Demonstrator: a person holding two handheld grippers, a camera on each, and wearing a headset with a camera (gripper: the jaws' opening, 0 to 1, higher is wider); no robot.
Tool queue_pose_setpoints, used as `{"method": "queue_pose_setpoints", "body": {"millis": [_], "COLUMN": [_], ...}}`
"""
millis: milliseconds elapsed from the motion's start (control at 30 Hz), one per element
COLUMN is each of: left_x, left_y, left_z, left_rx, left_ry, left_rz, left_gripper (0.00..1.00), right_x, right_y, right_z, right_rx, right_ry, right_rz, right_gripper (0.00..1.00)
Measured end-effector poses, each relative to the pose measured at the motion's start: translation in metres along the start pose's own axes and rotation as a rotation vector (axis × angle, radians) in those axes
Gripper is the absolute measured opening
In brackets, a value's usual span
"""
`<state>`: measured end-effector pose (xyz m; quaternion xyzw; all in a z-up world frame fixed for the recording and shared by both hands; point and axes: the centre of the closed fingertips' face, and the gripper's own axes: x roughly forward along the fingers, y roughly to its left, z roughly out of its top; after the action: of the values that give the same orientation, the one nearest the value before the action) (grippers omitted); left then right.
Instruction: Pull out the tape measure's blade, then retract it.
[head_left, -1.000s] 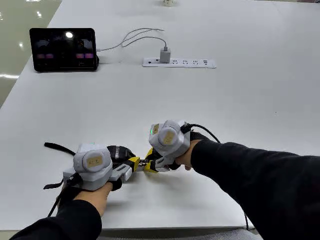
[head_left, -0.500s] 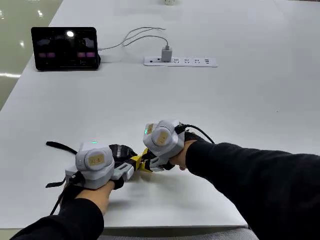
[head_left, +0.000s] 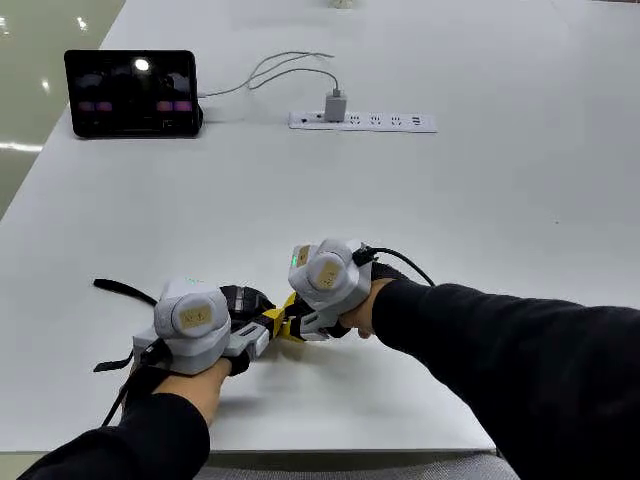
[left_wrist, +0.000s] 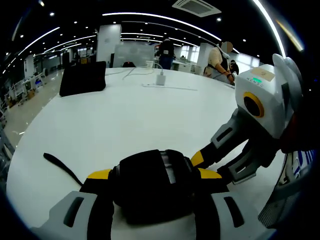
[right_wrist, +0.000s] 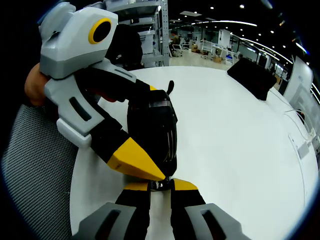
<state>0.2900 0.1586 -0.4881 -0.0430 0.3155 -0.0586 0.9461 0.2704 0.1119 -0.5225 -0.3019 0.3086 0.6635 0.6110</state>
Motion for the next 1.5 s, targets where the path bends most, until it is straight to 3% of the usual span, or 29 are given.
{"method": "queue_pose_setpoints", "body": {"millis": [133, 233, 667, 733, 800, 1033, 1200, 1300, 1333, 1400, 1500], "left_x": [0.0, 0.0, 0.002, 0.002, 0.002, 0.0, -0.003, -0.007, -0.008, -0.011, -0.019], "left_y": [0.0, 0.0, 0.0, 0.001, 0.0, 0.002, -0.003, -0.008, -0.009, -0.008, 0.0], "left_z": [0.0, 0.0, 0.0, -0.003, 0.0, 0.003, 0.005, -0.001, 0.001, 0.001, -0.001], "left_rx": [-0.001, 0.001, -0.041, -0.006, -0.017, -0.025, -0.01, -0.004, -0.007, 0.003, 0.062], "left_ry": [-0.008, -0.008, 0.018, 0.036, 0.016, 0.0, -0.007, 0.055, 0.045, 0.047, 0.06], "left_rz": [0.003, 0.003, -0.037, -0.031, -0.035, -0.04, -0.099, -0.166, -0.195, -0.233, -0.24], "left_gripper": [0.61, 0.62, 0.63, 0.68, 0.81, 0.96, 0.99, 0.99, 0.99, 0.99, 0.99], "right_x": [0.0, 0.0, -0.005, -0.007, -0.011, -0.024, -0.036, -0.045, -0.049, -0.055, -0.066], "right_y": [0.0, 0.0, -0.005, -0.005, -0.004, -0.006, -0.008, -0.008, -0.008, -0.007, -0.007], "right_z": [-0.001, -0.002, -0.001, -0.001, -0.003, -0.014, -0.022, -0.024, -0.024, -0.025, -0.033], "right_rx": [-0.005, -0.059, -0.016, -0.009, 0.007, 0.049, 0.094, 0.129, 0.139, 0.147, 0.171], "right_ry": [0.005, 0.007, 0.001, -0.002, -0.004, -0.004, -0.018, -0.038, -0.049, -0.059, -0.071], "right_rz": [-0.007, -0.045, -0.079, -0.084, -0.085, -0.111, -0.136, -0.148, -0.156, -0.162, -0.18], "right_gripper": [0.12, 0.13, 0.17, 0.17, 0.16, 0.18, 0.2, 0.21, 0.22, 0.23, 0.25]}}
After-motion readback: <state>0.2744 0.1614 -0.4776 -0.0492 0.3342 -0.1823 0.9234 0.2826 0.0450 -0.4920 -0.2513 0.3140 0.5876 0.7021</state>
